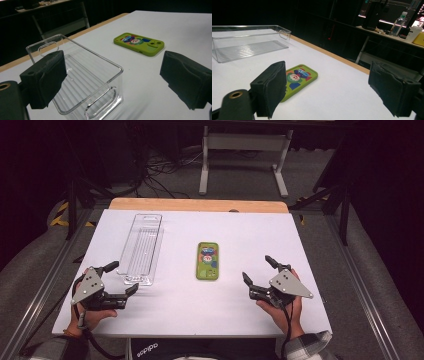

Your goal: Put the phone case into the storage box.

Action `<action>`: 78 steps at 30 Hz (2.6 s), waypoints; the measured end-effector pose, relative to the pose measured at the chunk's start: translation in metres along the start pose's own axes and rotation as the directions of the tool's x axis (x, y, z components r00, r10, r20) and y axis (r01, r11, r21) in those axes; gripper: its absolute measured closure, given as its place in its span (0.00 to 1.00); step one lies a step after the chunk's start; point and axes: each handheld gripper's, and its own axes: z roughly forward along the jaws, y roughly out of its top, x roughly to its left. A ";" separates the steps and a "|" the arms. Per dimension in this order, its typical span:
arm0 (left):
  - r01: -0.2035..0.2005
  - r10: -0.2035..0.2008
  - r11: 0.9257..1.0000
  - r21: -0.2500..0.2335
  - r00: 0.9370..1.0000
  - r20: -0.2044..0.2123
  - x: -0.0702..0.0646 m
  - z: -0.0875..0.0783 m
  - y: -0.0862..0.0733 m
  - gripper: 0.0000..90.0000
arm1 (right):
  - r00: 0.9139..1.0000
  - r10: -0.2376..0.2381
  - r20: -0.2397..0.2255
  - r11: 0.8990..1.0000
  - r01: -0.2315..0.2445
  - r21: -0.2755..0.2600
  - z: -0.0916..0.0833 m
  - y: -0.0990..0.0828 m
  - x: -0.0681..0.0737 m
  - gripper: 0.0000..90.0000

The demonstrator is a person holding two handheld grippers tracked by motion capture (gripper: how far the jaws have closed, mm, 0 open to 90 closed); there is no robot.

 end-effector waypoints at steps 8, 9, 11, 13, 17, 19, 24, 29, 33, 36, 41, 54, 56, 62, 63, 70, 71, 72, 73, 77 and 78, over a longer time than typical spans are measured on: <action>0.013 -0.013 1.000 0.001 1.000 -0.007 0.000 -0.001 -0.001 0.08 | 1.000 0.001 0.004 1.000 -0.001 0.018 0.003 -0.001 -0.001 0.19; 0.005 -0.005 1.000 0.007 1.000 -0.010 -0.001 -0.002 0.000 0.09 | 1.000 0.000 0.002 1.000 0.000 0.022 0.004 -0.001 -0.001 0.19; -0.009 0.010 1.000 0.014 1.000 -0.008 -0.001 -0.002 0.000 0.09 | 1.000 -0.003 -0.006 0.999 0.003 0.034 0.005 -0.002 0.000 0.19; -0.017 0.017 1.000 0.019 1.000 -0.003 -0.002 -0.002 0.000 0.09 | 1.000 -0.013 -0.020 0.999 0.014 0.051 0.009 -0.003 0.003 0.19; -0.021 0.021 1.000 0.021 1.000 0.001 -0.002 -0.003 -0.001 0.09 | 0.999 -0.029 -0.036 0.997 0.031 0.074 0.015 -0.002 0.006 0.20; -0.019 0.019 1.000 0.022 1.000 0.002 -0.002 -0.004 -0.001 0.08 | 0.999 -0.002 -0.052 0.997 0.006 0.073 0.018 -0.001 0.005 0.23; -0.001 0.001 1.000 0.012 1.000 0.013 -0.001 -0.004 -0.003 0.06 | 0.995 -0.004 -0.095 0.998 0.010 0.061 0.026 0.006 0.006 0.43; 0.013 -0.014 1.000 0.014 1.000 0.019 -0.002 -0.002 -0.004 0.05 | 0.989 -0.010 -0.146 0.998 0.020 0.065 0.037 0.014 0.005 0.59; 0.010 -0.010 1.000 0.024 1.000 0.024 -0.002 -0.001 -0.004 0.04 | 0.982 0.007 -0.189 0.998 0.007 0.069 0.050 0.020 0.004 0.74; 0.005 -0.005 1.000 0.031 1.000 0.024 -0.002 0.000 -0.005 0.05 | 0.977 0.013 -0.211 0.998 0.001 0.065 0.060 0.024 0.003 0.87; 0.007 -0.008 0.999 0.032 1.000 0.024 -0.002 -0.001 -0.005 0.05 | 0.972 0.024 -0.235 0.998 -0.009 0.065 0.076 0.030 0.001 1.00; 0.010 -0.011 1.000 0.030 0.999 0.047 -0.002 -0.001 -0.006 0.04 | 0.963 0.024 -0.267 0.989 0.017 0.149 0.130 0.044 -0.006 1.00; 0.004 -0.005 1.000 0.028 0.999 0.040 -0.003 -0.001 -0.006 0.04 | 0.961 0.029 -0.275 0.984 0.021 0.179 0.145 0.043 -0.007 1.00; -0.016 0.015 1.000 0.024 0.999 0.044 -0.002 -0.001 -0.005 0.04 | 0.959 0.033 -0.283 0.976 0.030 0.215 0.168 0.042 -0.008 1.00; -0.018 0.017 1.000 0.024 0.999 0.047 -0.002 -0.001 -0.005 0.04 | 0.957 0.036 -0.287 0.973 0.031 0.228 0.174 0.041 -0.008 1.00; -0.013 0.012 1.000 0.025 0.998 0.055 -0.004 0.001 -0.006 0.04 | 0.943 0.059 -0.328 0.951 0.046 0.305 0.211 0.034 0.001 1.00; -0.017 0.015 1.000 0.026 0.998 0.059 -0.003 0.001 -0.006 0.04 | 0.941 0.063 -0.332 0.949 0.047 0.313 0.215 0.032 0.003 1.00; -0.017 0.015 0.999 0.027 0.998 0.059 -0.003 0.001 -0.006 0.04 | 0.939 0.063 -0.338 0.945 0.053 0.323 0.219 0.031 0.005 1.00; -0.018 0.016 0.999 0.028 0.998 0.059 -0.003 0.001 -0.006 0.05 | 0.937 0.068 -0.344 0.940 0.055 0.336 0.224 0.030 0.007 1.00; -0.015 0.013 0.999 0.030 0.998 0.064 -0.003 0.000 -0.006 0.05 | 0.930 0.049 -0.363 0.921 0.099 0.377 0.241 0.025 0.017 1.00; -0.013 0.011 0.999 0.032 0.998 0.065 -0.004 0.001 -0.007 0.05 | 0.930 0.049 -0.364 0.915 0.104 0.390 0.244 0.023 0.020 1.00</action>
